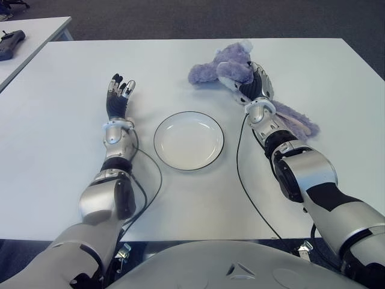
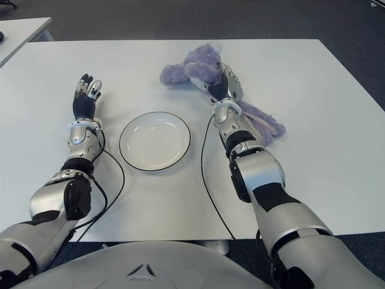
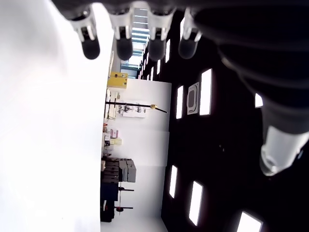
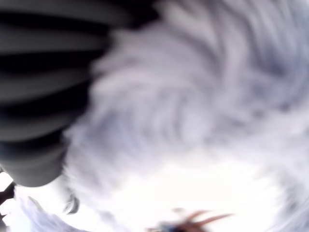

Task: Put the doll into the plate.

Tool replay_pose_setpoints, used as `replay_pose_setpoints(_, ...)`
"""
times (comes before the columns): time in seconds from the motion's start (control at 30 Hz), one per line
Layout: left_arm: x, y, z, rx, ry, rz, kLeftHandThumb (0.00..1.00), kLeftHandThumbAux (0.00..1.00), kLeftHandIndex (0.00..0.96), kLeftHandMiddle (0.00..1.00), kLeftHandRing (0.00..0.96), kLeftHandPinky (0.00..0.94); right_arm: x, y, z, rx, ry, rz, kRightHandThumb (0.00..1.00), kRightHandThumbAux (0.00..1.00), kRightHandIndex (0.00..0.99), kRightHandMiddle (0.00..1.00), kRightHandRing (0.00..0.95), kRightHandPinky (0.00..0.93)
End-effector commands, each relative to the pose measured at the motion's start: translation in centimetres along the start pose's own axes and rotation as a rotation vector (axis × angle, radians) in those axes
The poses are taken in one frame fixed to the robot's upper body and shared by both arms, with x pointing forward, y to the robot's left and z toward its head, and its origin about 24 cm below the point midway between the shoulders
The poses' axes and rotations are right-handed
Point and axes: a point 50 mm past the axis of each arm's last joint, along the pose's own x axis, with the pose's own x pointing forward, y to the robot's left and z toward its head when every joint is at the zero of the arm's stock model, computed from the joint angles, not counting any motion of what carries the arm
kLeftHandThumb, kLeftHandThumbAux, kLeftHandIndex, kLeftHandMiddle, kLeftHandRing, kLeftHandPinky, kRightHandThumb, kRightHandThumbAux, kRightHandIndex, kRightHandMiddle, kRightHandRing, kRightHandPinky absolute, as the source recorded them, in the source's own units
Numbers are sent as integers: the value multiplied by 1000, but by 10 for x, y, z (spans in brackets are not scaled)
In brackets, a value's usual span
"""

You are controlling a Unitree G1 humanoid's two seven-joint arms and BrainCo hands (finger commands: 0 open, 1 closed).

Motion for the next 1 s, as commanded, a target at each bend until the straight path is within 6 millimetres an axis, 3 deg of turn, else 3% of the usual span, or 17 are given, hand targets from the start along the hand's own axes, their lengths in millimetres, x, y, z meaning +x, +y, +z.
replay_pose_setpoints(0.03,-108,13,-114,-95,458,101,0,548,14,71,39,7,-42,41,-55,89,310,239,700,719,422,486,507,534)
replay_pose_setpoints(0.07,-108,13,-114,-97,458,103,0,548,14,72,39,7,-42,41,-56,97,320,239,700,719,422,489,510,536)
replay_pose_setpoints(0.1,-108,12,-114,-98,458,103,0,548,14,72,40,10,-42,41,-57,101,326,239,702,717,427,595,602,604)
replay_pose_setpoints(0.13,-108,12,-114,-100,458,104,0,548,15,72,40,10,-42,40,-58,111,338,236,703,717,429,622,625,622)
replay_pose_setpoints(0.2,-108,12,-114,-102,459,106,0,547,15,72,41,12,-42,39,-59,134,364,225,704,717,434,653,674,705)
replay_pose_setpoints(0.4,-108,11,-115,-104,459,110,0,545,16,74,43,12,-42,37,-62,226,431,167,704,715,440,746,760,808)
replay_pose_setpoints(1.0,-107,8,-115,-123,460,118,0,550,21,75,44,16,-34,21,-64,310,397,80,710,712,441,829,832,843)
